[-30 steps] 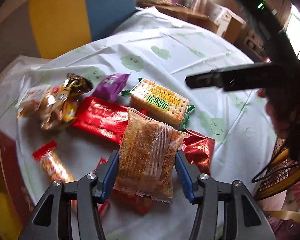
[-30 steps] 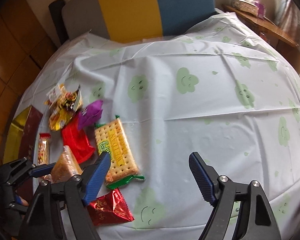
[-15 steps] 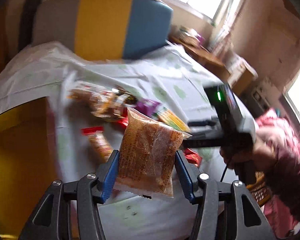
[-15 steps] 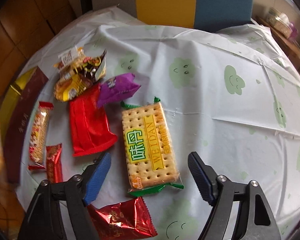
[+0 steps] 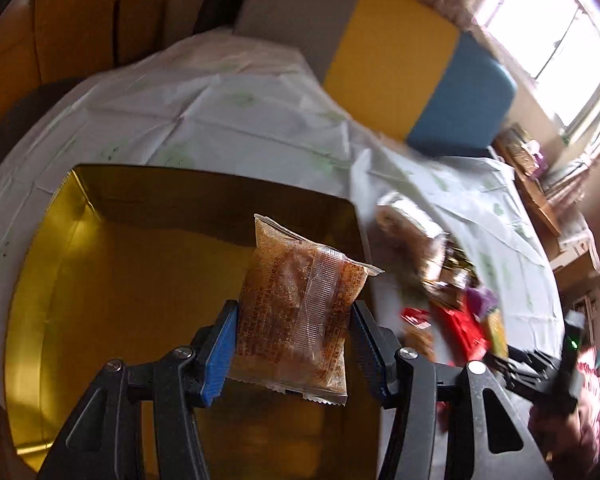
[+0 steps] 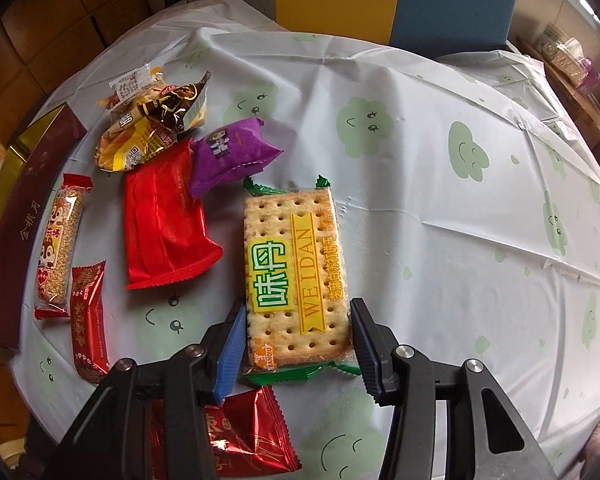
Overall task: Organize snacks
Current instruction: 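Carry the bread bag into the gold tin and open the left tool, then grasp the WEIDAN cracker pack with the right tool and lift it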
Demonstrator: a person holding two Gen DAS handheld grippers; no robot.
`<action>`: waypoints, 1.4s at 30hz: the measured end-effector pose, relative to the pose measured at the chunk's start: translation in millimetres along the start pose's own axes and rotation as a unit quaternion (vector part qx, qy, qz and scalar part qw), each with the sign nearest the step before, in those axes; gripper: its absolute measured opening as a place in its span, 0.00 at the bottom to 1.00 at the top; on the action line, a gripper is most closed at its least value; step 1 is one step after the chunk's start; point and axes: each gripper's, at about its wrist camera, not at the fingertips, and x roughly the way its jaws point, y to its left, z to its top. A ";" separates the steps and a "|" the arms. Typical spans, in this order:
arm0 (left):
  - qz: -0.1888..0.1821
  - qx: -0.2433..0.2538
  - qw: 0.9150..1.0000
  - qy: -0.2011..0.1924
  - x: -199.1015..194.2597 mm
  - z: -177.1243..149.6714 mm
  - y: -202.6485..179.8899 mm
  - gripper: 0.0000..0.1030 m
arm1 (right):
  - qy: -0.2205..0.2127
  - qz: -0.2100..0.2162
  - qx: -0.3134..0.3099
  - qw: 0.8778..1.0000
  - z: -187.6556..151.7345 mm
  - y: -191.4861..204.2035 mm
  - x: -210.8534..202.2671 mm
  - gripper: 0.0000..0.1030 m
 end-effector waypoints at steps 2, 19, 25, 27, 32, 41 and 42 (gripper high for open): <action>0.002 -0.011 1.000 0.009 16.2 5.5 4.8 0.54 | 0.001 -0.002 -0.001 1.000 2.4 -0.8 -0.8 0.49; 0.027 -0.019 0.999 0.028 68.0 20.5 -4.6 0.57 | 0.000 -0.001 0.001 1.000 0.6 -2.0 -2.1 0.50; 0.042 -0.008 0.999 0.001 45.2 13.9 -6.1 0.64 | 0.000 0.004 0.005 1.000 1.7 -3.6 -1.5 0.52; 0.049 0.000 0.999 -0.020 28.9 4.9 -9.0 0.64 | 0.001 0.007 0.006 1.000 2.4 -4.1 -0.9 0.54; 0.049 0.025 0.997 -0.059 -10.2 -28.1 -17.1 0.64 | -0.003 0.010 0.000 1.000 2.5 -0.6 0.8 0.61; 0.044 0.058 0.994 -0.086 -52.8 -75.7 -24.5 0.64 | -0.008 0.022 0.008 1.000 -1.2 4.7 2.0 0.71; 0.047 0.059 0.993 -0.088 -55.5 -80.1 -24.6 0.64 | -0.009 0.022 0.014 1.000 -1.4 4.0 1.7 0.70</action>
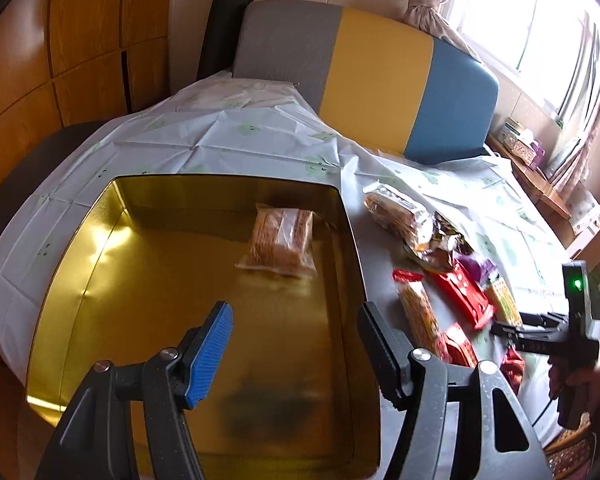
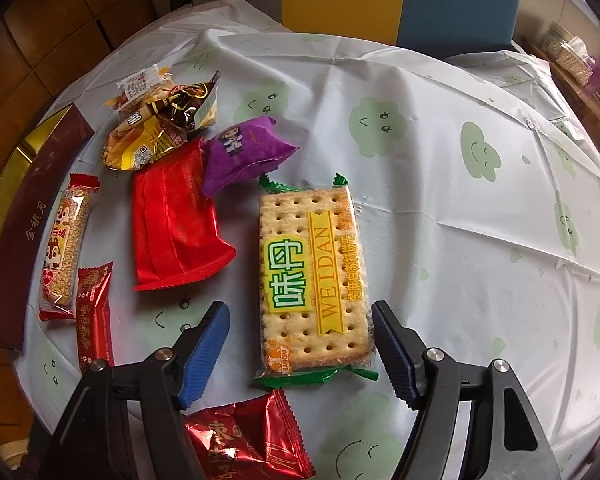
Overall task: Organize snacks
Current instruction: 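Grasp the WEIDAN cracker pack with the right tool and lift it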
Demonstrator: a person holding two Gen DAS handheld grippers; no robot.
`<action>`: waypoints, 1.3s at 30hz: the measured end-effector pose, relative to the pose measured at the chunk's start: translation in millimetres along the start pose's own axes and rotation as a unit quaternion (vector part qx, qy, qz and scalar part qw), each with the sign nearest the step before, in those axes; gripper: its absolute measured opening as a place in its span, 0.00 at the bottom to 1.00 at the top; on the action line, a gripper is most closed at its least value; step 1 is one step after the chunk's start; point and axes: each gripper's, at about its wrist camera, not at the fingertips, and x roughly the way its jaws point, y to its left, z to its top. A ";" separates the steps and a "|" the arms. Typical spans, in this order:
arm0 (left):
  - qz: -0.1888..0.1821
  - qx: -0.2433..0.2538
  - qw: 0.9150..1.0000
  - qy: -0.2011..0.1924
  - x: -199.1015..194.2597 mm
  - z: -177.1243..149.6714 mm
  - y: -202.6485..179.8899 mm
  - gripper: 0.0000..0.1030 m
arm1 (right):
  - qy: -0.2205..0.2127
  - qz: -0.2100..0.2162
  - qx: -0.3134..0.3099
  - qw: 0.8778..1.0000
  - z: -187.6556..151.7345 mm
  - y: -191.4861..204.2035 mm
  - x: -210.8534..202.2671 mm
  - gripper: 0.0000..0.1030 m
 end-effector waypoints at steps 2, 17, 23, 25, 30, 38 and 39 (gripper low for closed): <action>0.006 0.004 1.000 -0.003 -5.5 -7.3 -0.8 0.64 | -0.003 -0.002 0.012 1.000 -1.7 -2.9 -1.5 0.65; 0.033 0.016 0.999 -0.014 -27.2 -37.3 9.6 0.64 | 0.014 0.019 0.071 0.997 -16.6 -15.7 -21.4 0.48; 0.032 -0.008 0.999 -0.016 -29.5 -40.0 23.8 0.64 | -0.009 0.086 0.146 0.985 -22.5 -31.5 -49.5 0.47; 0.033 -0.011 0.999 -0.020 -31.1 -39.2 26.4 0.64 | -0.018 0.112 0.162 0.980 -24.0 -30.2 -57.8 0.47; 0.035 -0.014 0.999 -0.031 -36.9 -37.3 28.7 0.64 | -0.033 0.162 0.147 0.975 -11.1 10.6 -73.1 0.47; 0.047 -0.022 0.998 -0.037 -43.0 -39.4 38.3 0.64 | -0.038 0.202 0.024 0.978 17.9 139.7 -82.8 0.47; 0.049 -0.025 0.998 -0.037 -43.7 -40.4 41.2 0.64 | -0.038 0.200 0.005 0.979 21.2 157.8 -81.9 0.47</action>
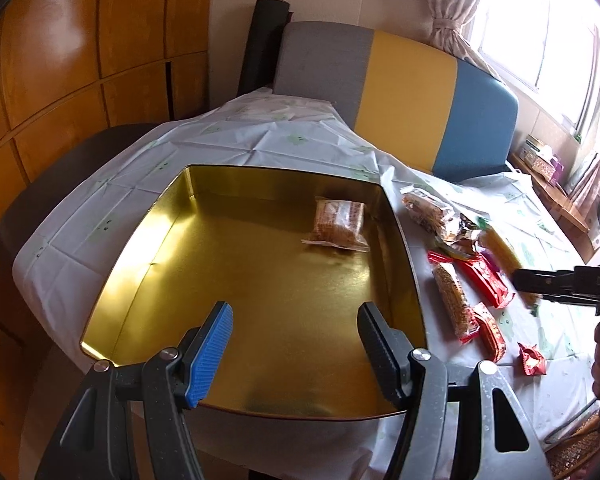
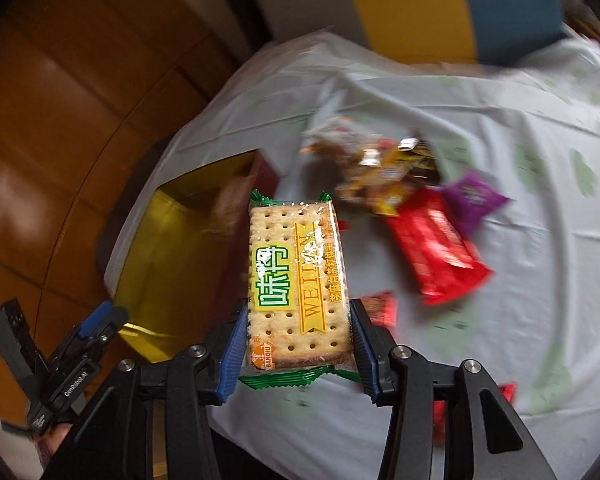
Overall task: Organize snacks
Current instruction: 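Grasp the WEIDAN cracker pack with the right tool and lift it, then lower the cracker pack into the gold tin and open the right tool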
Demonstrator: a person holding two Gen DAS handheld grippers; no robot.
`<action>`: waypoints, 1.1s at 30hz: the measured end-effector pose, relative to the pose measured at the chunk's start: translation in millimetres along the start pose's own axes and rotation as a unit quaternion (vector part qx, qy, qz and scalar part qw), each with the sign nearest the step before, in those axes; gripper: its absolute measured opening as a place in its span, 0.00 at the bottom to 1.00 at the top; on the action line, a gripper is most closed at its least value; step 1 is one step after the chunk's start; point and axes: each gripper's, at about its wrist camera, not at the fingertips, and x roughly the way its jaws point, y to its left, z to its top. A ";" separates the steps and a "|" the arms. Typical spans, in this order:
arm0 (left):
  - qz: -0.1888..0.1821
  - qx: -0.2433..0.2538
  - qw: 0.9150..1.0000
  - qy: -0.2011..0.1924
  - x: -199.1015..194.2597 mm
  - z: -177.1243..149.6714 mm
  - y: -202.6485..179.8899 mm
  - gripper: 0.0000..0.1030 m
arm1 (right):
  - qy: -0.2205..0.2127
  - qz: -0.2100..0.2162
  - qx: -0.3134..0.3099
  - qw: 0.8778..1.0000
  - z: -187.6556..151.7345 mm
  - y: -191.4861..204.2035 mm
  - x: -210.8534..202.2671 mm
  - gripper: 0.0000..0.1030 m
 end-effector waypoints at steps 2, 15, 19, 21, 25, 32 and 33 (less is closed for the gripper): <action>0.003 -0.006 1.000 0.000 -0.4 -1.5 5.6 0.64 | 0.010 0.002 -0.028 1.000 5.3 25.4 16.8 0.47; 0.021 -0.053 0.998 -0.004 -0.8 -7.5 46.0 0.64 | 0.078 -0.041 -0.168 0.982 6.9 123.4 103.6 0.47; 0.025 -0.059 0.998 -0.004 0.5 -7.7 51.8 0.64 | 0.095 -0.068 -0.192 0.974 1.6 129.6 120.1 0.47; 0.025 -0.062 0.998 -0.003 2.0 -7.7 53.9 0.64 | 0.098 -0.084 -0.208 0.970 -2.4 132.8 123.5 0.47; 0.026 -0.066 0.998 0.001 5.0 -9.2 55.1 0.64 | 0.108 -0.108 -0.230 0.961 -5.9 136.0 137.4 0.47; 0.028 -0.069 0.997 0.003 6.7 -11.0 57.0 0.64 | 0.109 -0.120 -0.237 0.958 -9.2 132.1 142.1 0.48; 0.028 -0.068 0.997 0.004 7.0 -11.3 57.1 0.64 | 0.106 -0.119 -0.237 0.958 -9.3 132.1 142.3 0.48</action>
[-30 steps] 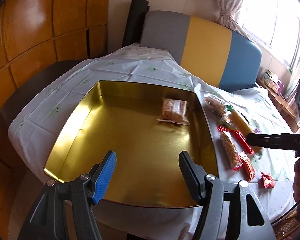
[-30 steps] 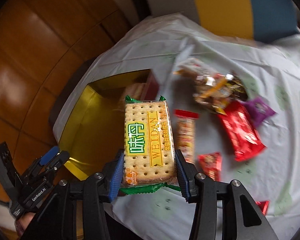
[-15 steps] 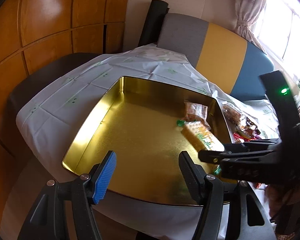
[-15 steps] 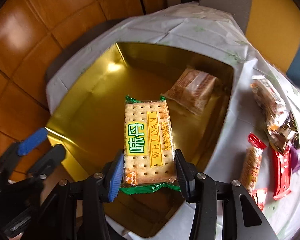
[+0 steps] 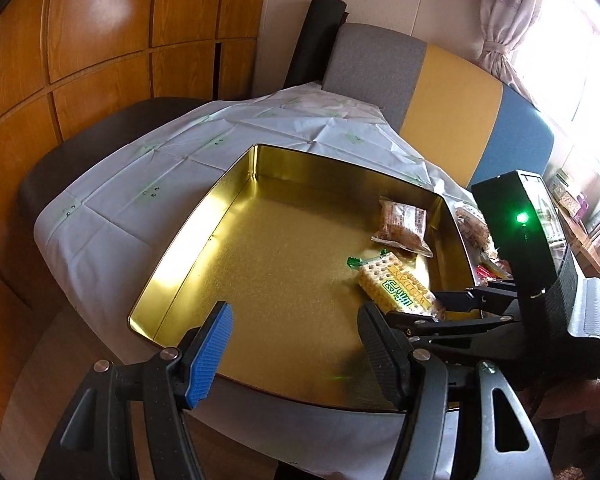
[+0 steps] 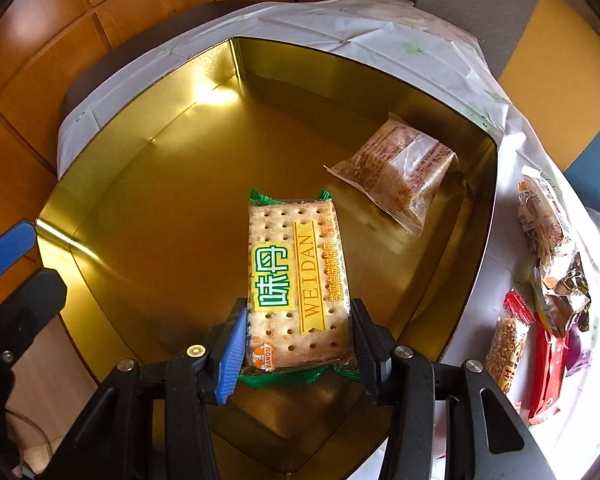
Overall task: Organize snacks
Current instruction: 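Lower the cracker pack into the gold tin and open the right tool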
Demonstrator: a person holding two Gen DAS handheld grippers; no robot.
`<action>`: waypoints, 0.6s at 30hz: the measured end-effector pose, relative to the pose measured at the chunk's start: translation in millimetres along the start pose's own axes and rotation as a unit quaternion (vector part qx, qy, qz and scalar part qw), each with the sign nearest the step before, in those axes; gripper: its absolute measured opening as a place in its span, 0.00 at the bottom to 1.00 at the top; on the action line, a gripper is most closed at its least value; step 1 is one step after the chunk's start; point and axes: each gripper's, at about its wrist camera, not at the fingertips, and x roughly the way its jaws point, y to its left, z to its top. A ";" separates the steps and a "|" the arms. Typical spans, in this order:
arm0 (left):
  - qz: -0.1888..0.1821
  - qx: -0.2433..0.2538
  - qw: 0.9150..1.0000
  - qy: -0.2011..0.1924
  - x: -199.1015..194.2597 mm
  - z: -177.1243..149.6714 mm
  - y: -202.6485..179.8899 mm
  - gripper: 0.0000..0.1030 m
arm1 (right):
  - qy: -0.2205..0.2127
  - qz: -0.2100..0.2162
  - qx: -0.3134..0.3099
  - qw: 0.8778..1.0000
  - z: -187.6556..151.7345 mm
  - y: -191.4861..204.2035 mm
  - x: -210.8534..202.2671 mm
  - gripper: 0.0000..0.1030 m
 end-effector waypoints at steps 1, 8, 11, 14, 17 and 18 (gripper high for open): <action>0.000 0.001 1.000 0.000 0.3 0.2 0.0 0.64 | -0.003 0.000 0.002 1.000 -2.6 2.4 -3.0 0.48; 0.000 0.006 1.000 0.000 0.3 -0.6 -2.1 0.64 | -0.034 0.019 0.031 0.999 -9.9 -7.6 -15.5 0.60; 0.001 0.006 1.000 -0.001 -1.3 -1.0 -2.9 0.64 | -0.055 0.022 0.039 0.998 -8.9 -11.0 -24.8 0.60; 0.000 0.007 1.000 -0.006 -4.0 -0.4 -3.2 0.64 | -0.086 0.021 0.048 0.995 -14.5 -16.3 -42.0 0.60; -0.007 0.010 1.000 -0.015 -7.5 0.2 -4.9 0.64 | -0.134 0.011 0.047 0.990 -27.4 -23.9 -66.2 0.61; -0.009 0.013 1.000 -0.018 -8.6 0.4 -6.3 0.64 | -0.152 0.002 0.044 0.987 -32.5 -26.3 -74.5 0.66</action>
